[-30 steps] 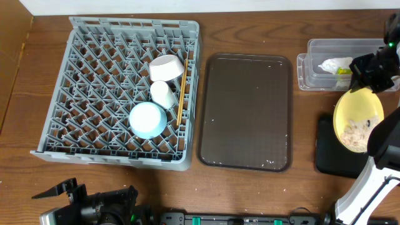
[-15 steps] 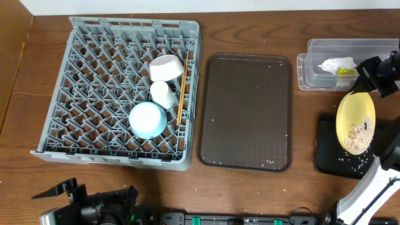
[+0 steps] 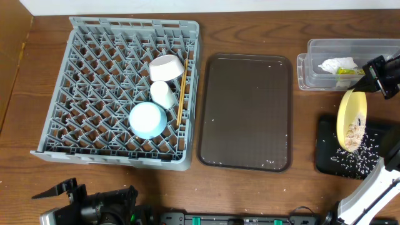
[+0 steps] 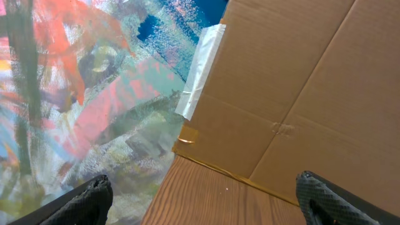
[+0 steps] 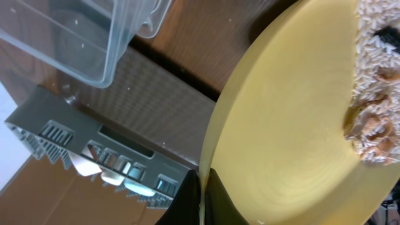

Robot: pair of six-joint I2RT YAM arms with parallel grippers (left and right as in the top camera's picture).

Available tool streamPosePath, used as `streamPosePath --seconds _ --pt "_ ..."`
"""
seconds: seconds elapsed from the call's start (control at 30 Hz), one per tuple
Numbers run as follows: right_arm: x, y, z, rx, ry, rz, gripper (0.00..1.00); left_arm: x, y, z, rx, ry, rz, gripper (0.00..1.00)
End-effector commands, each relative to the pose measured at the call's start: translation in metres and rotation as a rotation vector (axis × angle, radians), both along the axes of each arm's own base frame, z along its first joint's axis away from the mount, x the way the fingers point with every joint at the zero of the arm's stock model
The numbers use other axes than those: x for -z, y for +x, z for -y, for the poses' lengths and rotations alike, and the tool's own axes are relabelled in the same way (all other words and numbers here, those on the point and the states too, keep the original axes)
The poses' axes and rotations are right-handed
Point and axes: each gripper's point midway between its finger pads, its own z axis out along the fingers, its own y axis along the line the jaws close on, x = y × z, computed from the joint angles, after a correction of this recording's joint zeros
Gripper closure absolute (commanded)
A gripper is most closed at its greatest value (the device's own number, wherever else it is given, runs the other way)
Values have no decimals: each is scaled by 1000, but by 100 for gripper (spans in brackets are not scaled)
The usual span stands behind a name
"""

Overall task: Sort waste into correct bins and load items into the dishwasher
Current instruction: 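Tilt the yellow plate to dump the rice scraps into the bin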

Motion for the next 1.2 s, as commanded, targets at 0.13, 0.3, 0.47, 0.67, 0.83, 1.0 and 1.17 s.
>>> streamPosePath --seconds 0.13,0.3,0.47,0.67,0.83,1.0,1.17 --pt "-12 7 -5 -26 62 79 99 1 -10 2 -41 -29 27 5" --pt "-11 6 -6 -30 67 80 99 1 -10 2 -41 -29 27 5" --pt "-2 -14 -17 -41 124 34 99 1 -10 2 -41 -30 26 5" --pt "-1 -22 -19 -32 239 81 99 1 -10 2 -41 -29 26 5" --pt "-2 -24 -7 -3 244 96 99 1 -10 2 -41 -29 27 5" --pt "-11 -17 -5 -1 298 181 99 1 -10 2 -42 -30 26 5" --pt "-13 -19 -3 -5 302 206 99 1 -10 2 -41 -29 26 5"
